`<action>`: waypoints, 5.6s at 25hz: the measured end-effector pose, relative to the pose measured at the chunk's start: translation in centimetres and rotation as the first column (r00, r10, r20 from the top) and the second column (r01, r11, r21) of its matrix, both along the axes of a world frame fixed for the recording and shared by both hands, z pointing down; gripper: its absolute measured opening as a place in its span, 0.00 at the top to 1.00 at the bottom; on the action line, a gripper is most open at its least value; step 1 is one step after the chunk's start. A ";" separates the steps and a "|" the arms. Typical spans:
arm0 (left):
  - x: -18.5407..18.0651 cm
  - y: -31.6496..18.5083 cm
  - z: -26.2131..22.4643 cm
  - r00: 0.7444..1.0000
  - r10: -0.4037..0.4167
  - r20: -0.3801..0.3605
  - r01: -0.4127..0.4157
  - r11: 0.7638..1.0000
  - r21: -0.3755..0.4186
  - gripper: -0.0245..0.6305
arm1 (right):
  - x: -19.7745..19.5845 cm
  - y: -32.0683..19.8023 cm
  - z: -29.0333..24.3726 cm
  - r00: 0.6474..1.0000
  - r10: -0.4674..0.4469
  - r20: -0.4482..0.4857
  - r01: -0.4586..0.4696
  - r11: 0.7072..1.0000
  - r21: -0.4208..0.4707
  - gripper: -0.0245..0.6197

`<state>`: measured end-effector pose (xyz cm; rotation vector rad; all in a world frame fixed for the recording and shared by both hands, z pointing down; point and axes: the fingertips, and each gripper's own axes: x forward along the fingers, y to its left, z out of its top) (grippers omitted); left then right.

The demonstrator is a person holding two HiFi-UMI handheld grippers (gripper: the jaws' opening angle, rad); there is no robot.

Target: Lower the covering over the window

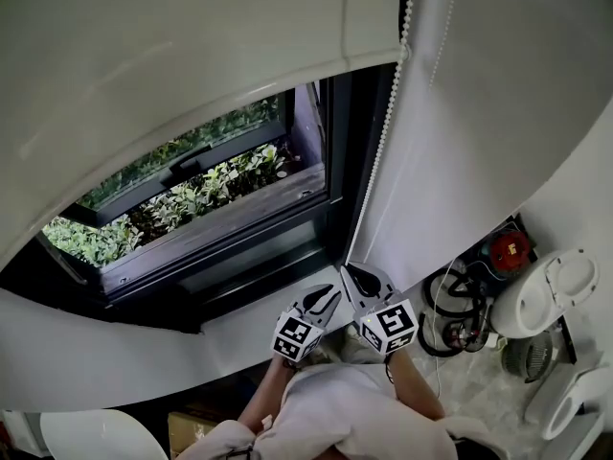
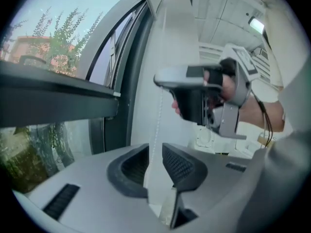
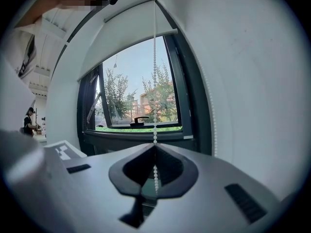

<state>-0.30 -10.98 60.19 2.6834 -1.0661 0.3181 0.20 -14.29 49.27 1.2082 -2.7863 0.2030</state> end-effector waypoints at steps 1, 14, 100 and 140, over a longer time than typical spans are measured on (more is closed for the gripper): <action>-0.3 -0.1 -1.5 1.000 0.000 -0.006 0.000 1.000 0.025 0.84 | 0.1 -0.1 0.0 1.000 0.001 -0.001 -0.001 1.000 0.000 0.97; -1.2 -2.1 -22.4 0.996 0.031 -0.089 0.007 0.919 0.393 0.85 | 0.4 -0.1 0.0 1.000 0.003 -0.009 -0.003 1.000 -0.001 0.97; 2.1 -4.9 -12.2 0.999 0.025 -0.035 -0.018 0.981 0.193 0.94 | 0.5 2.8 21.8 0.958 -0.113 -0.265 -0.016 0.898 -0.440 0.97; 2.1 -4.0 -12.3 0.998 -0.007 -0.066 0.021 0.974 0.225 0.94 | 1.3 -1.6 -18.8 0.999 -0.008 -0.033 0.020 0.927 0.376 0.82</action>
